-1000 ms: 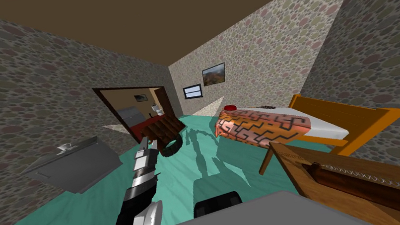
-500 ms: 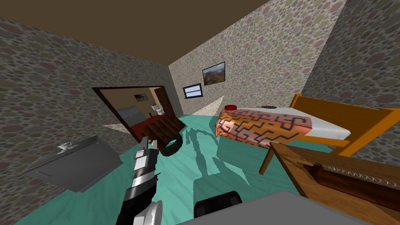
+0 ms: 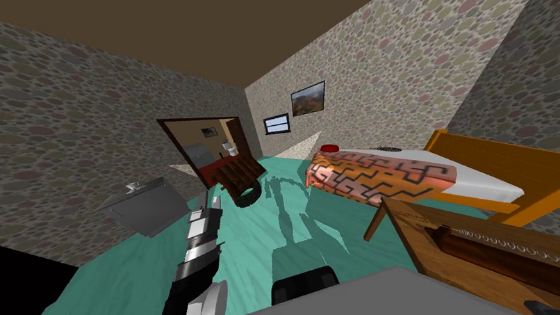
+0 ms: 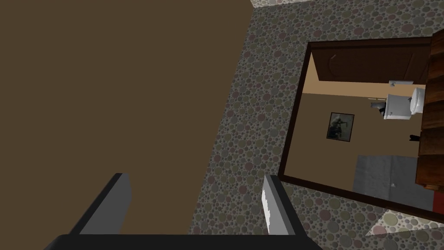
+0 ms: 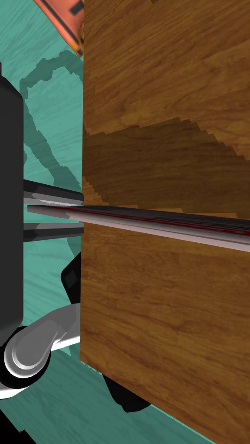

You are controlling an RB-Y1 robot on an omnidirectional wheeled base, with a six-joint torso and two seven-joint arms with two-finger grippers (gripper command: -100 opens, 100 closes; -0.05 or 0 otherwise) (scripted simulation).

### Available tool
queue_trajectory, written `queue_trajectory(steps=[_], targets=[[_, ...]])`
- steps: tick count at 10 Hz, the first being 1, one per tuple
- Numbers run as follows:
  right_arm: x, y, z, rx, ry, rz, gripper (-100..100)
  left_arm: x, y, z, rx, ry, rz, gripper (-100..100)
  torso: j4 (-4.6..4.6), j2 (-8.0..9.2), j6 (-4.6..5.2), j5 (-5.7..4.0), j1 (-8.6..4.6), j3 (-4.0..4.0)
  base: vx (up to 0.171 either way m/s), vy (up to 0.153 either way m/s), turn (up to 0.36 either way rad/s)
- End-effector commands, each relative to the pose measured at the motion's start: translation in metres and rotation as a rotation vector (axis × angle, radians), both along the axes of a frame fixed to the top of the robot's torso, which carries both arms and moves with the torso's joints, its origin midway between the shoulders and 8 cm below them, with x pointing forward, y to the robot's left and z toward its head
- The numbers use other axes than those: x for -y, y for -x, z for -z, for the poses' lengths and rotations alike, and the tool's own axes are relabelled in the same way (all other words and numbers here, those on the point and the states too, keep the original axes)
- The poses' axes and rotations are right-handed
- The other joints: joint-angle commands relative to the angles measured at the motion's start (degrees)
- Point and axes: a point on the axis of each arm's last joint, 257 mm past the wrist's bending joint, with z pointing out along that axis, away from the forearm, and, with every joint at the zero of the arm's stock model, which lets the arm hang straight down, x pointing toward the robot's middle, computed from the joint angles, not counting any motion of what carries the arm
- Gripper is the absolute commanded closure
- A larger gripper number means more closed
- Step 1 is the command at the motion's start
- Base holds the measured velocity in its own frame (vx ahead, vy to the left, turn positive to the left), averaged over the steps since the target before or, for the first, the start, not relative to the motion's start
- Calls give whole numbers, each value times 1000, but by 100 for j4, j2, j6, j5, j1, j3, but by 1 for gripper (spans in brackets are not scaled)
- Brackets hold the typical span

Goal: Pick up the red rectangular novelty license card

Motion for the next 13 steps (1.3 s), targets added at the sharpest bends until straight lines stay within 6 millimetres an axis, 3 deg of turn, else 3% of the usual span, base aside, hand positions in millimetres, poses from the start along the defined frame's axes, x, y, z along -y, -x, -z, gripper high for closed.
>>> queue_trajectory(steps=[1,10,12,13], targets=[[0,-5,-2,-1,-3,25,100,0,0,0,0,0,0,0,0,0,0,0,0,0,-143,-4,97],[13,-59,-18,4,2,145,100,0,0,0,0,0,0,0,-8,-35,-7,-1,8,-20,-139,15,142],[13,-59,-19,5,0,153,100,0,0,0,0,0,0,0,-7,-16,2,-1,3,-9,-105,5,58],[13,-60,-19,5,-1,159,0,0,0,0,0,0,0,0,-11,-40,3,-4,-2,-23,-12,1,-7]])
